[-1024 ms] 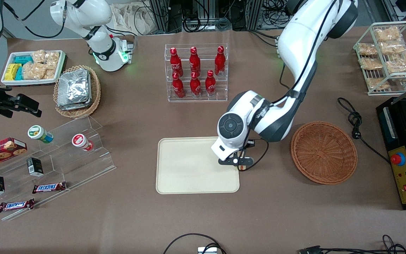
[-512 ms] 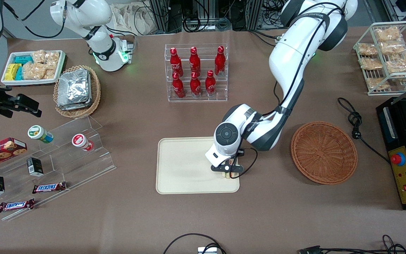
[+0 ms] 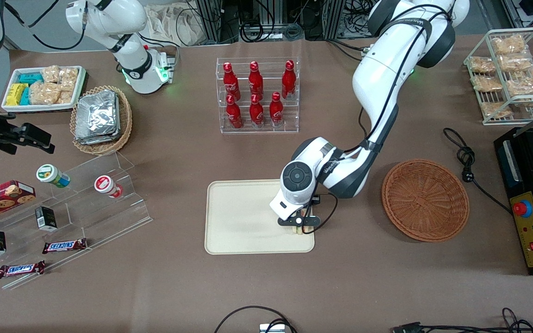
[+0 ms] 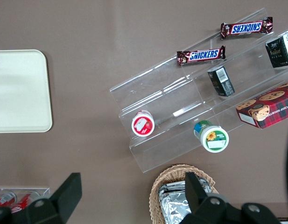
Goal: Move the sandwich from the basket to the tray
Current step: 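Lower the sandwich onto the tray, open the left gripper and raise it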
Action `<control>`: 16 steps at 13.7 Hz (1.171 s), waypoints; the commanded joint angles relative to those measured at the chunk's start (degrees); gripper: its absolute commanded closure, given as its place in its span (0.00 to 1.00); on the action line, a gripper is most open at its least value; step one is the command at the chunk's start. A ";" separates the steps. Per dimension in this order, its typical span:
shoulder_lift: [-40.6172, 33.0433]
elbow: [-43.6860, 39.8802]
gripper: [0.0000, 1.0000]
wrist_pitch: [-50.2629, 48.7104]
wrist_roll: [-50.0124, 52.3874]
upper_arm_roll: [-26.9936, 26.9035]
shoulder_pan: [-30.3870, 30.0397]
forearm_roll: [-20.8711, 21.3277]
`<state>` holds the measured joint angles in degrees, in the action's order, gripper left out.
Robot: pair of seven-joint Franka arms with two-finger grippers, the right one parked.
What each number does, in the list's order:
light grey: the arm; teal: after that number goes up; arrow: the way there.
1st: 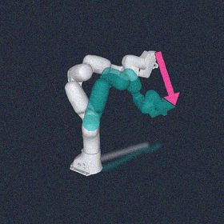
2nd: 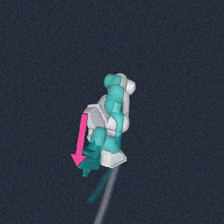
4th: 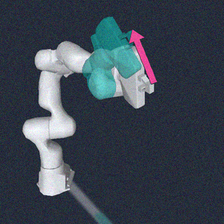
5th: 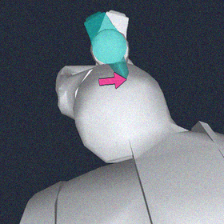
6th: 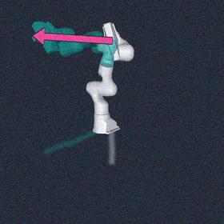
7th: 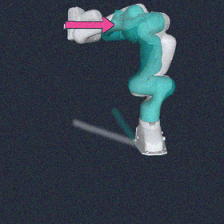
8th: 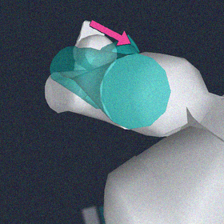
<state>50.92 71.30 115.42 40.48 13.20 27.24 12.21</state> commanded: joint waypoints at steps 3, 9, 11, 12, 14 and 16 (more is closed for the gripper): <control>-0.20 -0.99 0.01 -0.80 1.27 -0.20 0.71 0.62; -13.62 11.71 0.00 -3.35 -0.22 -0.20 -0.26 0.54; -21.96 21.90 0.00 -3.18 -0.49 -0.20 -0.44 0.45; -25.83 25.86 0.00 -3.35 -0.66 -0.20 -0.52 0.36; -32.87 31.86 0.00 -4.14 -3.45 -0.20 -2.18 0.27; -36.49 32.23 0.00 -9.04 -12.13 -0.20 -5.34 -3.04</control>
<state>21.07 98.39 108.53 35.45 13.04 25.42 11.68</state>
